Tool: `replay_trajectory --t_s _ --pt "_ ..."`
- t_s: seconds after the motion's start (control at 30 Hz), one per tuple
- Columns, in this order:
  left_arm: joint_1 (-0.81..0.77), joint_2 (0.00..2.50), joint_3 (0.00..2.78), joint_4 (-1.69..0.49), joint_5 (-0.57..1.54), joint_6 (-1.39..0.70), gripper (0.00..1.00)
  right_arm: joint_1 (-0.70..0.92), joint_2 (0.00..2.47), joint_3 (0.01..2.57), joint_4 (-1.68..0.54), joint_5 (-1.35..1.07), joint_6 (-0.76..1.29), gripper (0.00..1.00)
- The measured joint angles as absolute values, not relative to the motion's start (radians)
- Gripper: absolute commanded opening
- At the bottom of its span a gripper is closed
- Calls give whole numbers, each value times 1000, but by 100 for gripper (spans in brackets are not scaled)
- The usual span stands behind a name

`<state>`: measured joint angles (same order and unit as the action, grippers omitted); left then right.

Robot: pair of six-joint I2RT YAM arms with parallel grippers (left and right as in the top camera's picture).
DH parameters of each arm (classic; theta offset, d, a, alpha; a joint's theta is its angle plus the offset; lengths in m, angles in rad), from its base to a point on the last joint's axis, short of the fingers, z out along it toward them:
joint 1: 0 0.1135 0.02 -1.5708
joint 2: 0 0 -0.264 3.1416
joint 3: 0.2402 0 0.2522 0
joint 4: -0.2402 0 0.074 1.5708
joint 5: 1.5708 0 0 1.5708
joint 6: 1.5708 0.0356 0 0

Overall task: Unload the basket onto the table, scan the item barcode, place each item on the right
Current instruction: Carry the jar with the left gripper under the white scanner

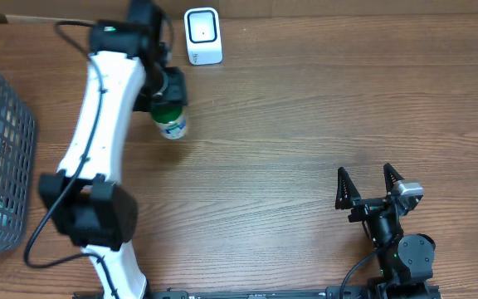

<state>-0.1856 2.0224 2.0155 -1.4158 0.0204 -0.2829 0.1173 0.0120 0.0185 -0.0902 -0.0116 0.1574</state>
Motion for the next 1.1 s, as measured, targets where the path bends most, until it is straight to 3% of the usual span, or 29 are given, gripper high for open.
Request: replay_trajectory --t_s 0.5,1.1 --pt "-322 2265 2014 -1298 -43 -339 31 117 12 19 -91 -12 157 100" --pt "-376 2281 2014 -1169 -43 -403 33 118 12 19 -90 -12 157 100"
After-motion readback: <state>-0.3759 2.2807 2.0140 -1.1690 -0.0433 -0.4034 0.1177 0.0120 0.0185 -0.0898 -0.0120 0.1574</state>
